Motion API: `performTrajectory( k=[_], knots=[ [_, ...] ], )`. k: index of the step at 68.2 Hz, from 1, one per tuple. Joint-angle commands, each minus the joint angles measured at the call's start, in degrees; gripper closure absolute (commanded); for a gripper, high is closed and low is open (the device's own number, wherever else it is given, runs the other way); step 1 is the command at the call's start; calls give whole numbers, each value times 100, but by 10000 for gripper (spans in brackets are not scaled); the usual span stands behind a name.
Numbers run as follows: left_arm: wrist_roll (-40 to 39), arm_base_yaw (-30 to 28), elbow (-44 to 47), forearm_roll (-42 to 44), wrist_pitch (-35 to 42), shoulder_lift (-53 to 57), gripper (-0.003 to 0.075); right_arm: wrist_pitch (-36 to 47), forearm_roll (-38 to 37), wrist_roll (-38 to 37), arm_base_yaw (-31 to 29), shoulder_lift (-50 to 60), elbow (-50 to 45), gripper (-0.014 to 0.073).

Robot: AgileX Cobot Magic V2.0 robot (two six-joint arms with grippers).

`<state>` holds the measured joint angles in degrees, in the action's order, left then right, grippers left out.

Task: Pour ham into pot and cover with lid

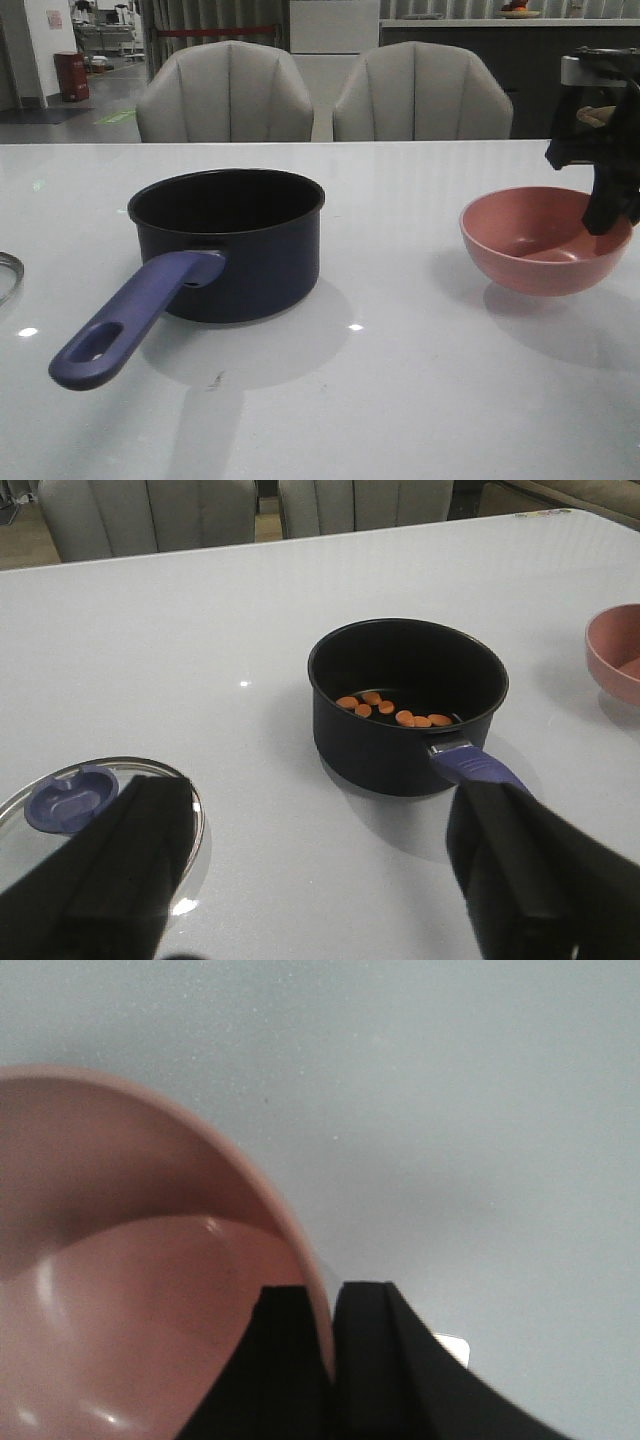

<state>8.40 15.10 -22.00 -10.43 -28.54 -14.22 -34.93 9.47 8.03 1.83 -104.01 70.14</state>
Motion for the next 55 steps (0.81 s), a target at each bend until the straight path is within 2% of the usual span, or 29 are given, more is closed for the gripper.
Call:
performTrajectory(
  k=[1,14,18,41,55],
  knots=[
    [-6,-15,-163,-46,416,-45,167,282,6,-2,-43,138,169,391],
    [-6,-15,-163,-46,416,-45,167,335,-93,15,-43,95,169,146],
    [-6,-15,-163,-46,416,-45,167,335,-144,20,-43,188,169,116],
    [-6,-15,-163,-46,416,-45,167,510,-267,111,-8,1923,71,118],
    [-6,-15,-163,-46,416,-45,167,946,-272,111,362,3101,-406,118]
  ],
)
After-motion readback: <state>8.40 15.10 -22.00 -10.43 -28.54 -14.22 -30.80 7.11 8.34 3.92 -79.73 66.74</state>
